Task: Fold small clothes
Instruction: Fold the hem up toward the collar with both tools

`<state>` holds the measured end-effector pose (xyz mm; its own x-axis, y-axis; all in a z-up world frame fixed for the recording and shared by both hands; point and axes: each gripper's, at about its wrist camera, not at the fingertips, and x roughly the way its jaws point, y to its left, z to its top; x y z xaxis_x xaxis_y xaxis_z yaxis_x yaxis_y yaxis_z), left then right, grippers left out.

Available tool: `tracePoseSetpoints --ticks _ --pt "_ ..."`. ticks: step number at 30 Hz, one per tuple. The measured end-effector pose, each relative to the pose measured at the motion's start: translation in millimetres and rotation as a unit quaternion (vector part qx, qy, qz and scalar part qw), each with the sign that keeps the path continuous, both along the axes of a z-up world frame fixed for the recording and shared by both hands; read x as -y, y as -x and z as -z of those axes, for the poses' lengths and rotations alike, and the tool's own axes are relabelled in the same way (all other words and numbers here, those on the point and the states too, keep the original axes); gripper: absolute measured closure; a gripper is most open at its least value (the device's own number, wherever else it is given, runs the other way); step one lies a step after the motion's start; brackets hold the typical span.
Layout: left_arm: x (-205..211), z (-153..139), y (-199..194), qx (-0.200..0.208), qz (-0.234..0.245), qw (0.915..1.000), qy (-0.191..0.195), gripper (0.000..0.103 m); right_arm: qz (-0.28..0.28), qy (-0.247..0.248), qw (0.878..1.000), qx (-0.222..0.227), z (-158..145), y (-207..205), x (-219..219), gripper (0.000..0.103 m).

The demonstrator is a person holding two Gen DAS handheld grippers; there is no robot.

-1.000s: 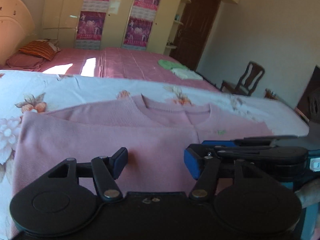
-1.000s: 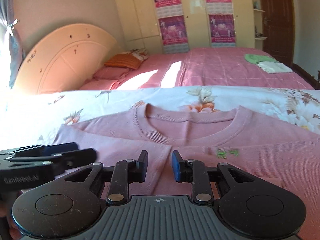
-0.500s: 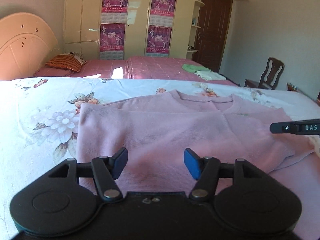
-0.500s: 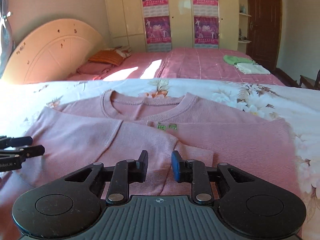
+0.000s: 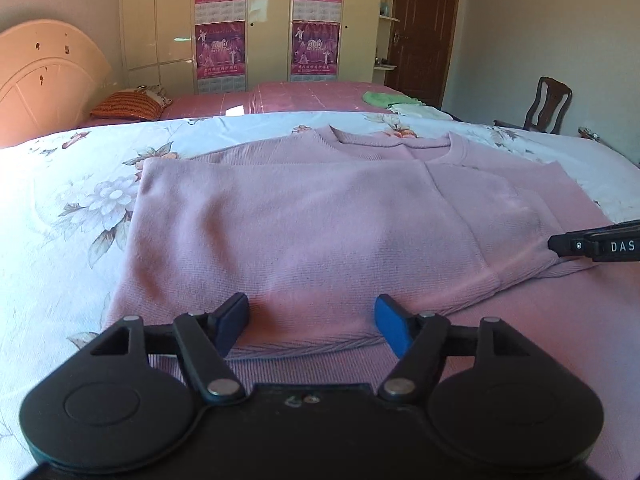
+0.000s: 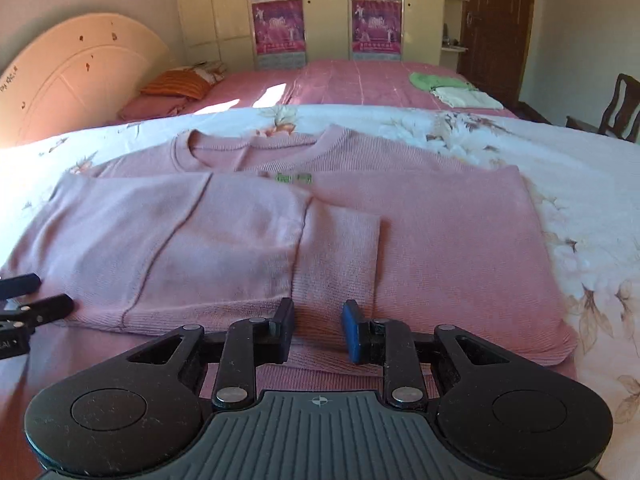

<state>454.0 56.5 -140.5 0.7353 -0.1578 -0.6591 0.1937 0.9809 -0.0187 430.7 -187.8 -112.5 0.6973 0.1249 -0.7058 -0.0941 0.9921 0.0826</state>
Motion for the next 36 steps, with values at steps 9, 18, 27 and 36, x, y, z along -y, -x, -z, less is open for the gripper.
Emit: tracePoseSetpoints --ticks 9,18,27,36 --pt "1 -4 18 -0.018 -0.002 0.9997 -0.015 0.033 0.02 -0.01 1.0 -0.002 -15 40 4 0.077" --pt "-23 -6 74 -0.033 -0.048 0.9981 -0.019 0.033 0.037 -0.032 0.999 -0.017 -19 88 40 0.077" --pt "-21 -17 140 -0.03 -0.09 0.9951 -0.026 0.033 0.052 -0.062 0.997 0.003 -40 145 76 0.077" --pt "-26 -36 69 0.02 -0.088 0.9957 -0.024 0.032 0.042 -0.088 0.994 0.059 -54 81 62 0.077"
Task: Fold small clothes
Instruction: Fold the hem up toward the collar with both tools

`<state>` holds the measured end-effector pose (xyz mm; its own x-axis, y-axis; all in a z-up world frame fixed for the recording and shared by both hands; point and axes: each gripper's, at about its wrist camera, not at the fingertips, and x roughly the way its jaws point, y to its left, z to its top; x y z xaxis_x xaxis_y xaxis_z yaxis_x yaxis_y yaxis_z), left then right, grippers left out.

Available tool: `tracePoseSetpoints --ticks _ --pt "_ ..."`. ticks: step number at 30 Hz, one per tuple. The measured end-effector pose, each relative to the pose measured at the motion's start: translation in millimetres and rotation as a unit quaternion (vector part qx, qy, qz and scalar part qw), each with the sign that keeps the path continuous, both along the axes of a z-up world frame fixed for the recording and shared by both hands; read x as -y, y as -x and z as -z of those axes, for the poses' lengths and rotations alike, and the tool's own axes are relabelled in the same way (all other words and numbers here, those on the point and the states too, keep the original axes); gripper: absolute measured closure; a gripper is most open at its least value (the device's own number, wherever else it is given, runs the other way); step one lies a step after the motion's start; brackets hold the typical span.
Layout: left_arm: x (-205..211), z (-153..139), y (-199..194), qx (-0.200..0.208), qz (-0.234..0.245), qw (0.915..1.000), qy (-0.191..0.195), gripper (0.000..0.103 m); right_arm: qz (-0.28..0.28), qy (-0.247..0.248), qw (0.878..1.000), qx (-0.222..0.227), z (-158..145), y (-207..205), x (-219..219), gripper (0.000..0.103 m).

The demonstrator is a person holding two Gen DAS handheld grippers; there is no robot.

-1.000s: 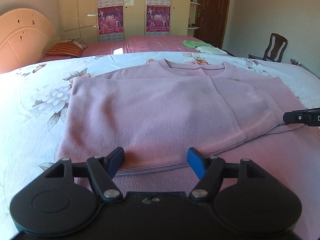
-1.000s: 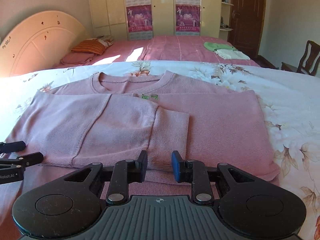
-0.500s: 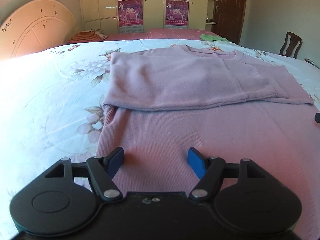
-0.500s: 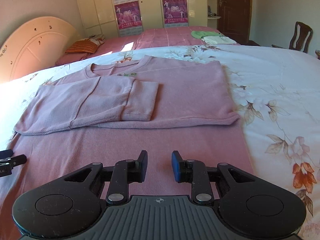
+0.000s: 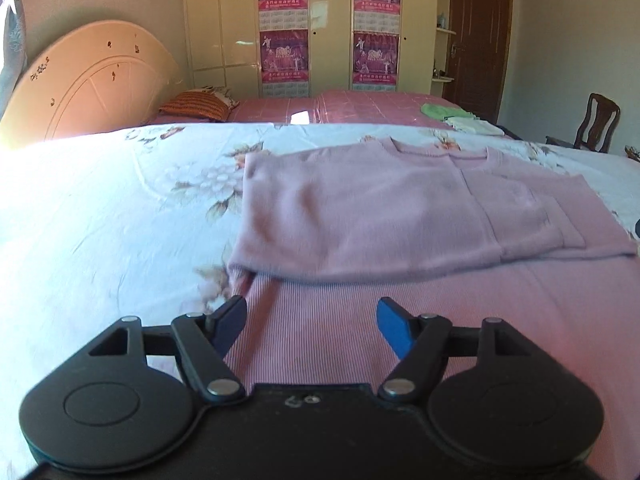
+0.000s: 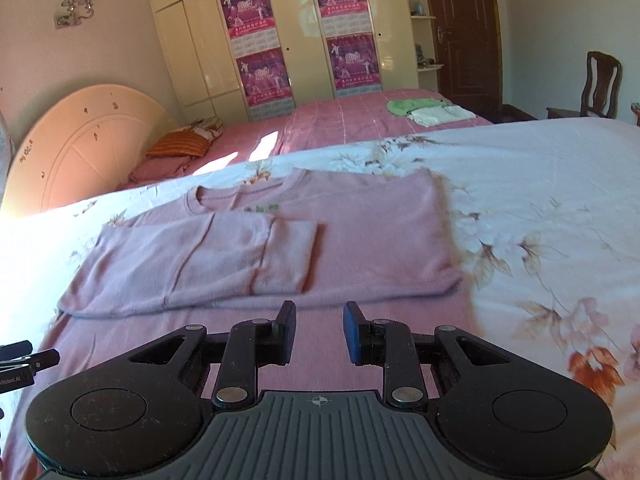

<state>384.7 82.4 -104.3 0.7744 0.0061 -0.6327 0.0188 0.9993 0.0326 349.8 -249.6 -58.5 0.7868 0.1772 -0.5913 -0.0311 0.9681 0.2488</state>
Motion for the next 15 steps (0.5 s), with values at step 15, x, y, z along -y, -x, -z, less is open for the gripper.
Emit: tracePoseSetpoints --ticks 15 --pt "-12 37 -69 -0.003 0.019 0.9998 0.01 0.029 0.073 0.034 0.996 -0.034 46 -38 50 0.077"
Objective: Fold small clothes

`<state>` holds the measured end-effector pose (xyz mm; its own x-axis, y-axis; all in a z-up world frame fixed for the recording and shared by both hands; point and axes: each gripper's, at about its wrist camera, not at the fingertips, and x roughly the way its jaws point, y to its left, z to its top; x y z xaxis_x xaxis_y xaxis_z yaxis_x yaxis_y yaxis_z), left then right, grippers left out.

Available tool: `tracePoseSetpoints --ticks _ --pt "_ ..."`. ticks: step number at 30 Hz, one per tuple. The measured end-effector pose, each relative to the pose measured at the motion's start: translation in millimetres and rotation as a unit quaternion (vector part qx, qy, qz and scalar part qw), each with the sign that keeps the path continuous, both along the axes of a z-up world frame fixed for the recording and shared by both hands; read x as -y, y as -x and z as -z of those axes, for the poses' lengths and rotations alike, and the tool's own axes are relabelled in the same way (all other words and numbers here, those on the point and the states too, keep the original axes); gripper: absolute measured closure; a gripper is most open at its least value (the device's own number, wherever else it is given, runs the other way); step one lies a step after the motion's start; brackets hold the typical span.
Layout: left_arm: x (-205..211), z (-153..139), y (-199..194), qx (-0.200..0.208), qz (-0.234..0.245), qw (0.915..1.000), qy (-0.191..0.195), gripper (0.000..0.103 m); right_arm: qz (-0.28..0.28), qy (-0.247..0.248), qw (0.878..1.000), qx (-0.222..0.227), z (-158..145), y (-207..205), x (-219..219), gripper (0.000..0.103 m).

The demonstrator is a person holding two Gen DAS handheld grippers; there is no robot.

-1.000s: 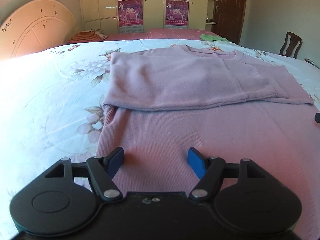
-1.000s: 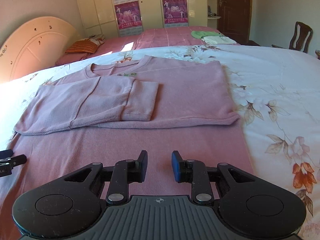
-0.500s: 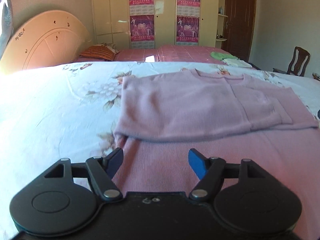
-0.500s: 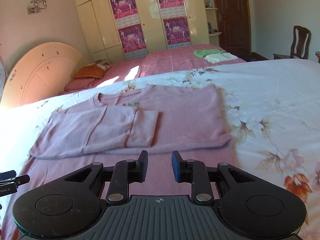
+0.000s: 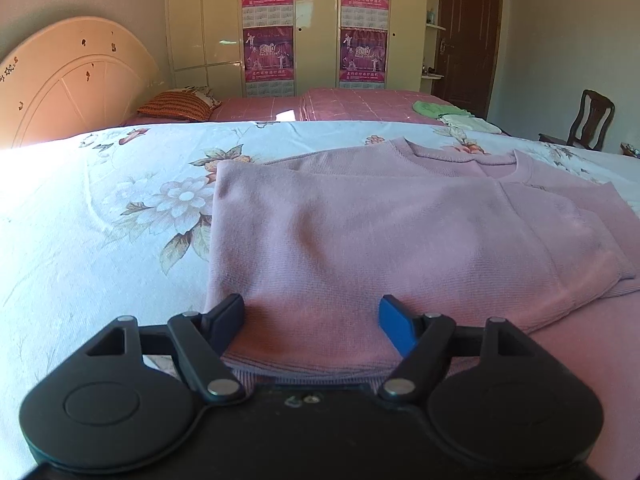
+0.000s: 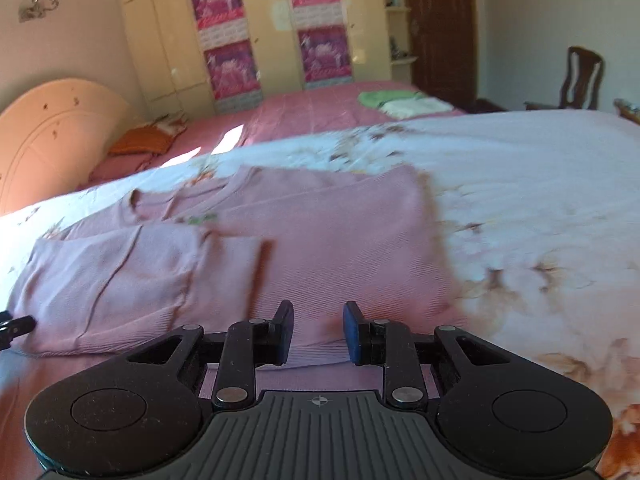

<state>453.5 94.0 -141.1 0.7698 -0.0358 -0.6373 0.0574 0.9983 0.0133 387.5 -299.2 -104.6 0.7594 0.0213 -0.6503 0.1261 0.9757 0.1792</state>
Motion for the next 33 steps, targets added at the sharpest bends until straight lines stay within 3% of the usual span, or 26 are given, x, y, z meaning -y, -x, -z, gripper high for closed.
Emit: tracePoseSetpoints --ticks 2,5,7,10,13,17,18,20,25,30,33 --pt "2 1 10 0.001 -0.003 1.0 0.0 0.029 -0.003 -0.034 0.999 -0.034 13 4 27 0.078" --pt "8 0 24 0.004 -0.008 1.0 -0.004 0.029 -0.034 -0.033 0.998 -0.032 11 16 37 0.077" --pt "11 -2 31 0.005 -0.012 0.9999 -0.008 0.029 -0.026 -0.036 0.999 -0.022 7 23 41 0.077" --pt "12 -5 37 -0.01 -0.018 0.9998 -0.006 0.028 -0.004 -0.056 0.998 -0.034 7 25 43 0.077" --pt "17 -6 50 -0.033 -0.017 0.999 -0.024 0.027 -0.012 -0.032 0.998 -0.051 -1 27 36 0.077" --pt "19 -14 87 -0.052 -0.014 0.9978 -0.037 0.027 -0.02 -0.056 0.998 -0.036 -19 56 43 0.076" --pt "19 -15 99 -0.056 -0.015 0.9976 -0.038 0.027 -0.021 -0.062 0.997 -0.034 -21 66 45 0.073" --pt "18 -15 128 -0.063 -0.014 0.997 -0.042 0.027 -0.031 -0.091 0.995 -0.032 -25 94 53 0.031" --pt "15 -20 199 -0.065 -0.021 0.9956 -0.063 0.027 -0.055 -0.12 0.99 -0.046 -23 167 67 0.03" --pt "4 -24 250 -0.071 -0.047 0.9949 -0.054 0.027 -0.061 -0.154 0.984 -0.063 -15 229 74 0.031" --pt "-4 -26 274 -0.073 -0.063 0.995 -0.026 0.027 -0.06 -0.181 0.979 -0.073 -9 257 76 0.031"
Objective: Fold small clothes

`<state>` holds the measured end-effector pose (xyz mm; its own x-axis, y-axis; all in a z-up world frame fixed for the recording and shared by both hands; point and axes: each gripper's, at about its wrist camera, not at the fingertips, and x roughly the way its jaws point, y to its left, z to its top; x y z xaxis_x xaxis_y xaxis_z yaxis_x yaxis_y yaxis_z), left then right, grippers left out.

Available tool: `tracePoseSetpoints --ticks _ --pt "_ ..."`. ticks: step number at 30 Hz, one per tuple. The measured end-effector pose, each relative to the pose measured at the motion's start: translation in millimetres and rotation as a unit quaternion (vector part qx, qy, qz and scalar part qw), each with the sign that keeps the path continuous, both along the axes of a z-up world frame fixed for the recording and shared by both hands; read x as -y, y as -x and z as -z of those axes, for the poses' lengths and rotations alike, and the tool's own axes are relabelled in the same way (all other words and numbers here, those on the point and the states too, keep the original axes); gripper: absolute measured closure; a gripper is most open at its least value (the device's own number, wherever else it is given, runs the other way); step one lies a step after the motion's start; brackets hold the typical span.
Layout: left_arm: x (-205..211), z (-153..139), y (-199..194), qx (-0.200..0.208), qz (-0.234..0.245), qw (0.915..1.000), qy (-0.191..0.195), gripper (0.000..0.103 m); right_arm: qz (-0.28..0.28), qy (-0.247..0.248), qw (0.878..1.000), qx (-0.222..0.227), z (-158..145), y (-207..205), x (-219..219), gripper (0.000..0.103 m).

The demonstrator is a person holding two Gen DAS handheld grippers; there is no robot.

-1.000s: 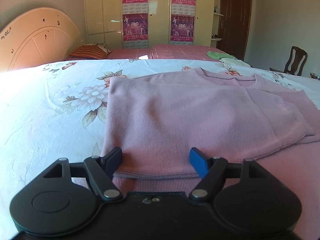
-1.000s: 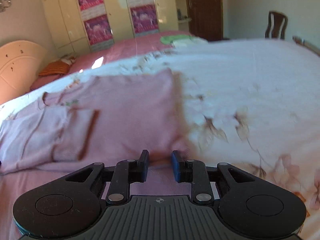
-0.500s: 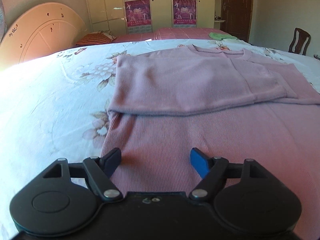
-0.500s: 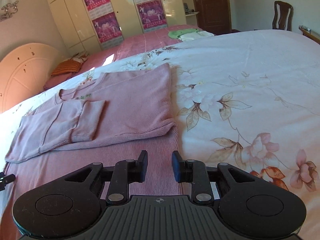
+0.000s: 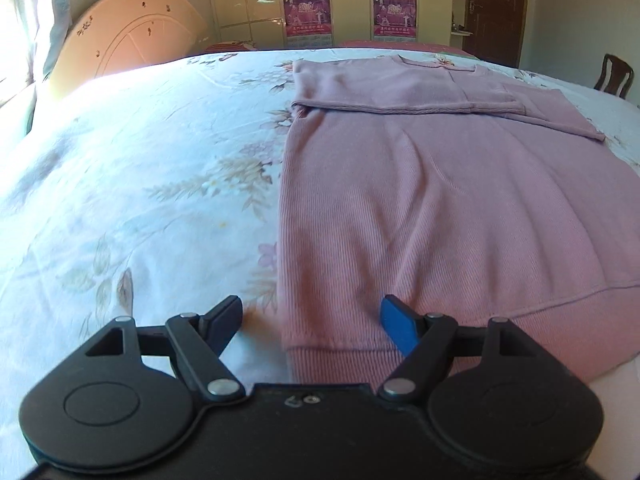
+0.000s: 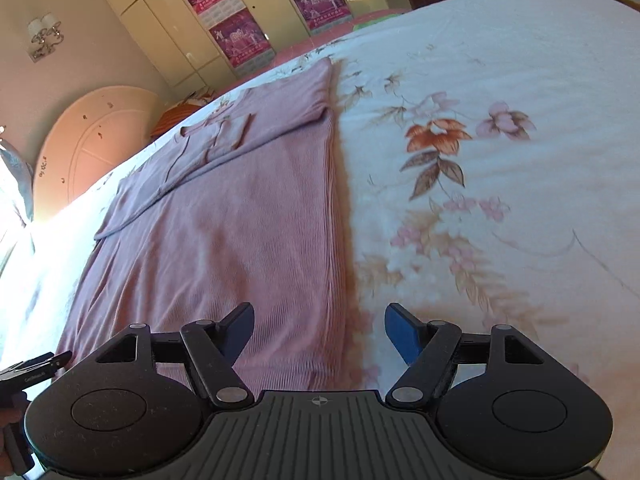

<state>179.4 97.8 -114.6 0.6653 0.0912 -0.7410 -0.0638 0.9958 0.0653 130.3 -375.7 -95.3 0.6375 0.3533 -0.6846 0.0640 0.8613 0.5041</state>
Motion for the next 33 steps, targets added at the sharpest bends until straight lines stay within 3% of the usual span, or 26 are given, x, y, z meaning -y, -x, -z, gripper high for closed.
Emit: tracePoseSetpoints --ticks 6,10,13,15,17,21,24,27,29,33 --pt "-34 -3 27 -0.003 -0.029 0.9908 0.132 0.029 0.017 -0.072 0.997 -0.01 4 27 17 0.031" --pt "-61 -1 35 -0.001 -0.035 0.9717 0.233 0.03 0.051 -0.094 0.994 -0.001 3 31 30 0.031" --pt "-73 4 29 -0.004 -0.031 0.9603 0.277 0.031 0.067 -0.129 0.989 -0.008 10 18 42 0.035" --pt "-78 7 21 -0.005 -0.021 0.9553 0.295 0.031 0.055 -0.142 0.988 -0.015 15 7 42 0.045" --pt "-81 9 10 -0.011 -0.004 0.9499 0.312 0.031 0.04 -0.147 0.988 -0.019 19 -2 37 0.046" --pt "-76 8 -11 -0.032 0.047 0.9495 0.309 0.031 0.007 -0.155 0.988 -0.018 23 -16 23 0.046" --pt "-67 15 -18 -0.032 0.074 0.9425 0.324 0.031 0.0 -0.155 0.988 -0.013 24 -19 18 0.046" --pt "-61 18 -12 -0.022 0.057 0.941 0.333 0.031 -0.006 -0.167 0.986 -0.014 28 -15 19 0.047" --pt "-60 21 -4 -0.022 0.055 0.9316 0.359 0.031 -0.015 -0.181 0.983 -0.022 32 -9 20 0.056" --pt "-56 25 8 -0.008 0.058 0.9264 0.372 0.032 -0.033 -0.195 0.98 -0.023 38 11 17 0.067"
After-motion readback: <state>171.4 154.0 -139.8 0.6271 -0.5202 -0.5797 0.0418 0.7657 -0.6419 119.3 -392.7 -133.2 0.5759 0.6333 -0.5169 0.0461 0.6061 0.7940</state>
